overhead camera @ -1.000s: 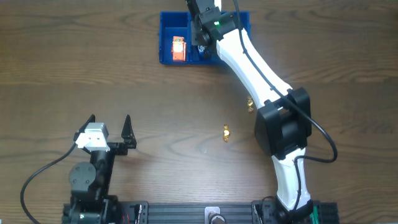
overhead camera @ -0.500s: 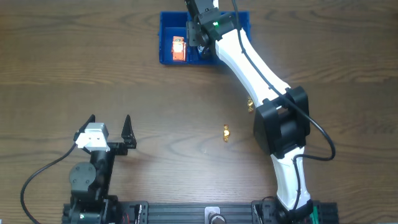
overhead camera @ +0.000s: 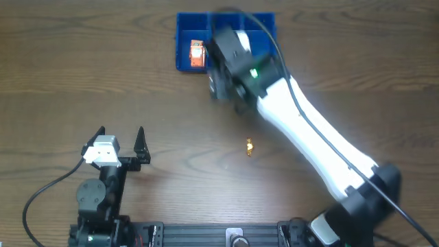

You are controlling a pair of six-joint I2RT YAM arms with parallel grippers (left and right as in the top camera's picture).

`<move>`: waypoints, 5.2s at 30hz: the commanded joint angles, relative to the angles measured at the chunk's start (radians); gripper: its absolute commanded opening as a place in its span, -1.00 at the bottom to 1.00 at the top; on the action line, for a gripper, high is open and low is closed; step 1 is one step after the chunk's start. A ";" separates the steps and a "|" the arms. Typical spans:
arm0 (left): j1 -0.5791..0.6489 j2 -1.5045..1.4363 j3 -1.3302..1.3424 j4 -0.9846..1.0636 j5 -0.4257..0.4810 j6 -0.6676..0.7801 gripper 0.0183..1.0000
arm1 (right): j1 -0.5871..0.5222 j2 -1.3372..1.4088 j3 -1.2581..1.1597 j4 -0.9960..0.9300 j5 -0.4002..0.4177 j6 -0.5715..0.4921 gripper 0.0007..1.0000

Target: Sort Candies Into Trays

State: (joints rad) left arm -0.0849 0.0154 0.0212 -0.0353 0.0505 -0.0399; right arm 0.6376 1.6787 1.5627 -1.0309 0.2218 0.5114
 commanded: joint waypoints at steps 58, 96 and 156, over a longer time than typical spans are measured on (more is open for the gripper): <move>0.006 -0.004 -0.016 -0.042 -0.006 0.007 1.00 | -0.233 0.103 0.280 0.133 0.019 -0.111 -0.83; 0.006 -0.004 -0.016 -0.042 -0.006 0.007 1.00 | -0.324 0.075 -0.217 0.271 -0.111 -0.142 0.39; 0.006 -0.004 -0.016 -0.042 -0.006 0.007 0.99 | -0.308 0.154 0.181 0.347 -0.044 -0.207 -0.80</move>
State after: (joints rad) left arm -0.0849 0.0151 0.0212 -0.0353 0.0513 -0.0399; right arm 0.3328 1.7058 1.6279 -0.6685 0.1120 0.3641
